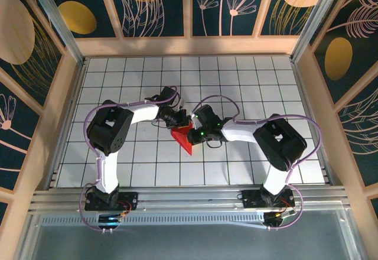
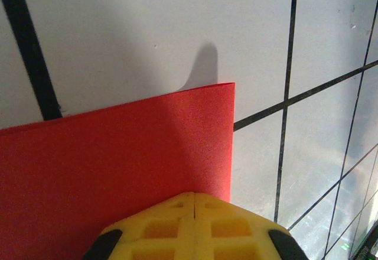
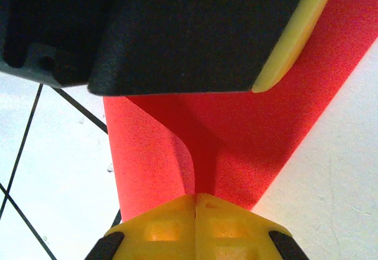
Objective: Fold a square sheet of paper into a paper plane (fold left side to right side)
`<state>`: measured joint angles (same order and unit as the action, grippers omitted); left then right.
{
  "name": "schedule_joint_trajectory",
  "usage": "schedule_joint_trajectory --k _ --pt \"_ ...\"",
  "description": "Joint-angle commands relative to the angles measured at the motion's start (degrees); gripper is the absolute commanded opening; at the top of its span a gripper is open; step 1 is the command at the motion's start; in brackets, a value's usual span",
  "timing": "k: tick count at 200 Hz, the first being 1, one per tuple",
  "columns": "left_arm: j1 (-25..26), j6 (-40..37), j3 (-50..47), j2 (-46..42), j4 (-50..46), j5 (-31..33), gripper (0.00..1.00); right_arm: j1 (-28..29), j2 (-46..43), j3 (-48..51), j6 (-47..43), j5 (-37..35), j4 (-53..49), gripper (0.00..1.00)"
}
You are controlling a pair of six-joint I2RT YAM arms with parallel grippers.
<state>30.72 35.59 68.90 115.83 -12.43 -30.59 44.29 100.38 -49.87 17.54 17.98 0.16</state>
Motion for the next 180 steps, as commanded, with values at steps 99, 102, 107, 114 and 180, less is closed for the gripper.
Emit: schedule_joint_trajectory --k 99,102,107,114,180 --pt "0.66 1.49 -0.96 1.74 0.03 0.28 0.09 -0.26 3.63 -0.47 0.30 -0.93 -1.87 0.00" --pt "0.66 1.56 -0.63 1.62 -0.09 0.36 0.09 -0.26 3.62 -0.45 0.30 -1.00 -1.98 0.00" --pt "0.66 1.58 0.02 1.65 -0.33 0.34 0.10 -0.26 3.60 -0.33 0.30 -1.01 -2.02 0.00" --pt "0.58 1.38 0.98 1.59 -0.72 0.42 0.11 -0.26 3.60 -0.08 0.30 -1.06 -2.13 0.00" --pt "-4.03 1.54 4.21 -2.72 -1.95 -0.28 0.18 -0.06 4.35 0.41 0.27 -1.37 -2.85 0.00"
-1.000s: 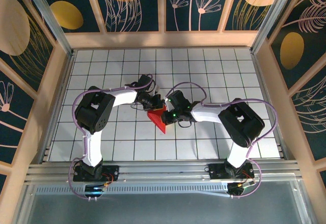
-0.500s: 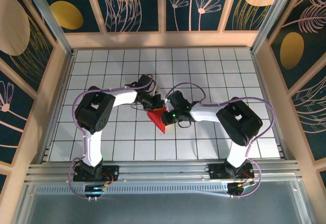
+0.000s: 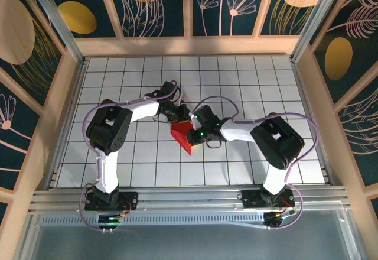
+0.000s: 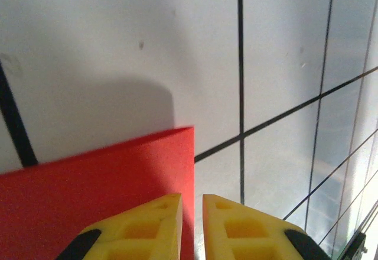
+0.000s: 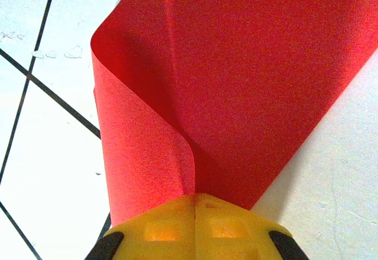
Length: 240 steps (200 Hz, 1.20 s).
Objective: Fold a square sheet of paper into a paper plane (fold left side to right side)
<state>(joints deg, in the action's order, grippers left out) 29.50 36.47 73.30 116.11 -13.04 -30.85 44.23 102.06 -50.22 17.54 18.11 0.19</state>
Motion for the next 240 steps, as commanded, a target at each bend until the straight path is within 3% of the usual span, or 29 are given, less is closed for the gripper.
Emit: schedule_joint_trajectory --k 1,53,103,147,240 --pt "-2.92 0.69 -0.35 -3.22 -1.27 0.03 0.18 -0.01 2.69 0.75 0.29 -1.50 -2.85 0.00" --pt "-7.26 -1.23 -13.52 -17.45 1.87 2.22 0.13 0.16 3.19 0.12 0.06 -1.66 -3.38 0.00" --pt "-4.94 5.36 -27.50 -28.58 13.57 -5.74 0.08 0.38 3.50 -0.17 -0.15 -2.18 -4.13 0.00" --pt "0.57 8.41 -29.17 -26.23 15.63 -4.68 0.06 0.51 3.87 -0.84 -0.47 -2.37 -4.75 0.00" --pt "2.23 7.64 -28.42 -18.30 16.15 -2.91 0.05 0.86 4.71 -1.81 -0.84 -2.64 -5.86 0.00"
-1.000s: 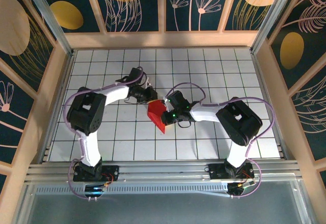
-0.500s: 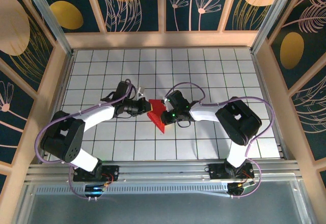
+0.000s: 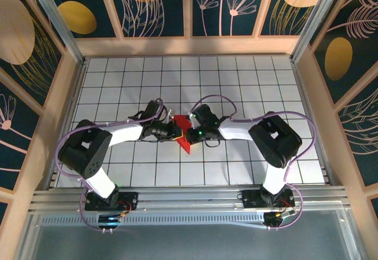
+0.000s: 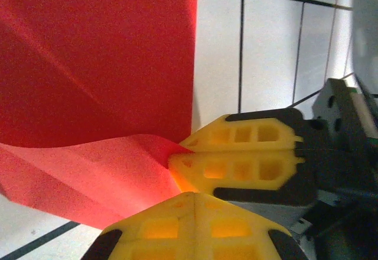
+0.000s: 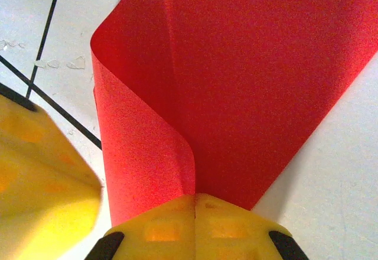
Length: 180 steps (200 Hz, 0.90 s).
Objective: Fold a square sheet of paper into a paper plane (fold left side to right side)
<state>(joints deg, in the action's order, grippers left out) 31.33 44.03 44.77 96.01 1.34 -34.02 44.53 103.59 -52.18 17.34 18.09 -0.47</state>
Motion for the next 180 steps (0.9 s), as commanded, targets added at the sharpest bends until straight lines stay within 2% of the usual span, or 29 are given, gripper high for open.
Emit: schedule_joint_trajectory --k 1,180 --pt "0.44 0.04 0.08 1.81 1.79 0.26 0.05 0.55 3.19 0.15 -0.64 -2.62 -5.27 0.00" --pt "0.48 -0.14 -2.32 6.28 -2.42 8.84 0.00 0.19 3.19 -2.18 -0.06 -3.22 -6.81 0.00"
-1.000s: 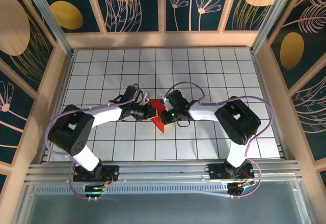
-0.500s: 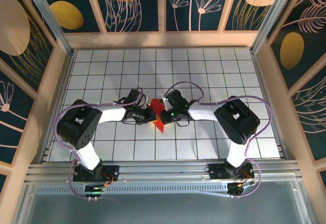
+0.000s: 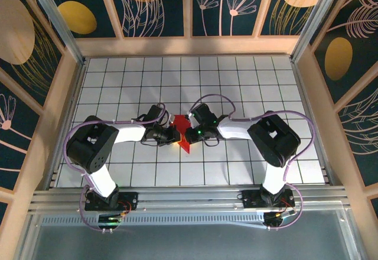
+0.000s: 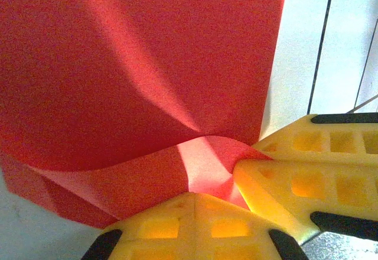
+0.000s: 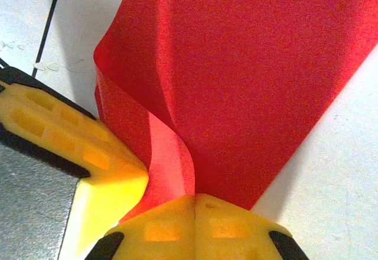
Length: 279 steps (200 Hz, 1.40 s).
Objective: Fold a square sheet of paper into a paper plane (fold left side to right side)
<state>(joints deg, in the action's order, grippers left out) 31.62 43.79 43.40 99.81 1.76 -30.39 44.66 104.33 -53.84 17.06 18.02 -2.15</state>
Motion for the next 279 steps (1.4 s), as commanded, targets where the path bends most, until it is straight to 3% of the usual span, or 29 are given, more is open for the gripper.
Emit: schedule_joint_trajectory --k 1,88,113,125,157,180,220,279 --pt "0.20 0.13 -0.94 2.49 -2.87 5.28 0.00 0.07 2.40 -0.54 0.24 -3.16 -5.14 0.00" --pt "0.20 1.00 -1.56 3.98 -4.85 7.10 0.00 -3.46 -4.45 -2.41 2.62 -4.76 -7.69 0.41" --pt "0.20 1.08 -1.47 3.90 -4.79 7.22 0.00 -4.83 -8.06 0.32 3.99 -1.86 -7.43 0.46" --pt "0.20 1.11 -1.52 3.75 -4.75 7.10 0.00 -4.85 -9.88 1.48 4.58 -0.31 -7.83 0.44" --pt "0.20 1.21 -1.39 3.59 -4.77 7.19 0.00 -4.35 -13.74 5.99 9.72 9.83 -4.31 0.14" --pt "0.20 1.20 -1.21 3.55 -4.79 7.19 0.00 -2.14 -13.83 8.69 14.34 14.95 0.22 0.00" --pt "0.20 1.32 -1.12 3.38 -4.84 7.28 0.00 1.50 -9.06 8.01 16.90 14.68 2.98 0.00" --pt "0.20 1.07 -1.03 3.31 -5.01 7.16 0.00 1.92 -5.88 6.56 17.04 12.34 3.83 0.00"
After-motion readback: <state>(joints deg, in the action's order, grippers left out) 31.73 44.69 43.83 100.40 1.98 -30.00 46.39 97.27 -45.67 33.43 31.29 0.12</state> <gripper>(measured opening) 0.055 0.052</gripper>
